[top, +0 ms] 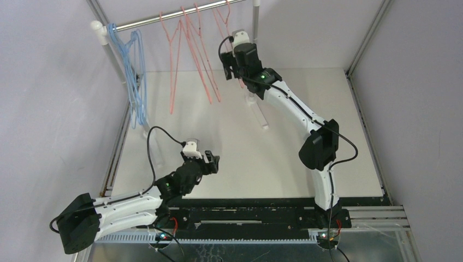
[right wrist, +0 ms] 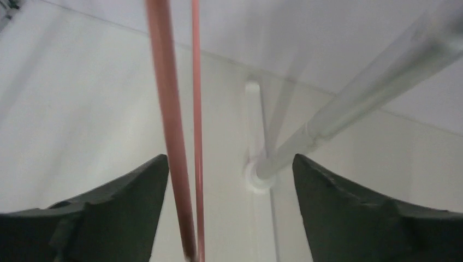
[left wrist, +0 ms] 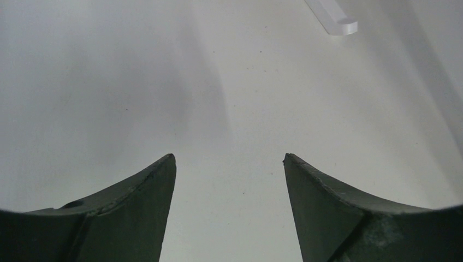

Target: Organize the hangers

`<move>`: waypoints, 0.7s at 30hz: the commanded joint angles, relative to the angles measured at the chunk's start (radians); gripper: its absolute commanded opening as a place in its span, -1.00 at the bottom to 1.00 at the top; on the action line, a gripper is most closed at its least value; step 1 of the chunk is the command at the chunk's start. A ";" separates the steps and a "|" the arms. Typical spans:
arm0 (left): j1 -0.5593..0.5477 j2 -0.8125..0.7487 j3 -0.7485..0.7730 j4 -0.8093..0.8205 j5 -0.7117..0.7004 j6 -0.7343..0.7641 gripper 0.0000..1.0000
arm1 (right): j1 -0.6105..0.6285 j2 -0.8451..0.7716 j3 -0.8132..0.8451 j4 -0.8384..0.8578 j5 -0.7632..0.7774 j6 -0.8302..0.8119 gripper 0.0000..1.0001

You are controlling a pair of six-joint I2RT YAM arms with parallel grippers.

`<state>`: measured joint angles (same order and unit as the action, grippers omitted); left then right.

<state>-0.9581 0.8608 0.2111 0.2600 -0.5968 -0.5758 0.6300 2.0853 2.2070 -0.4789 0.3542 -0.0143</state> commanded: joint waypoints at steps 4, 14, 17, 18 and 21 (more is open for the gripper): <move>-0.002 0.032 0.014 0.044 -0.011 0.033 0.68 | 0.005 -0.238 -0.308 0.164 0.025 0.014 1.00; -0.002 0.055 0.019 0.037 -0.041 0.059 0.99 | 0.018 -0.645 -0.915 0.338 0.012 0.104 1.00; -0.002 0.057 0.022 0.029 -0.039 0.065 0.99 | 0.018 -0.772 -1.062 0.332 0.026 0.138 1.00; -0.002 0.059 0.023 0.027 -0.038 0.066 0.99 | 0.020 -0.805 -1.098 0.319 0.037 0.150 1.00; -0.002 0.072 0.029 0.031 -0.035 0.073 0.99 | 0.025 -0.889 -1.197 0.280 0.089 0.179 1.00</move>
<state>-0.9581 0.9176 0.2111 0.2668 -0.6094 -0.5335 0.6449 1.2884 1.1034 -0.2085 0.3794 0.0959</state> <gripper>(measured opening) 0.995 1.000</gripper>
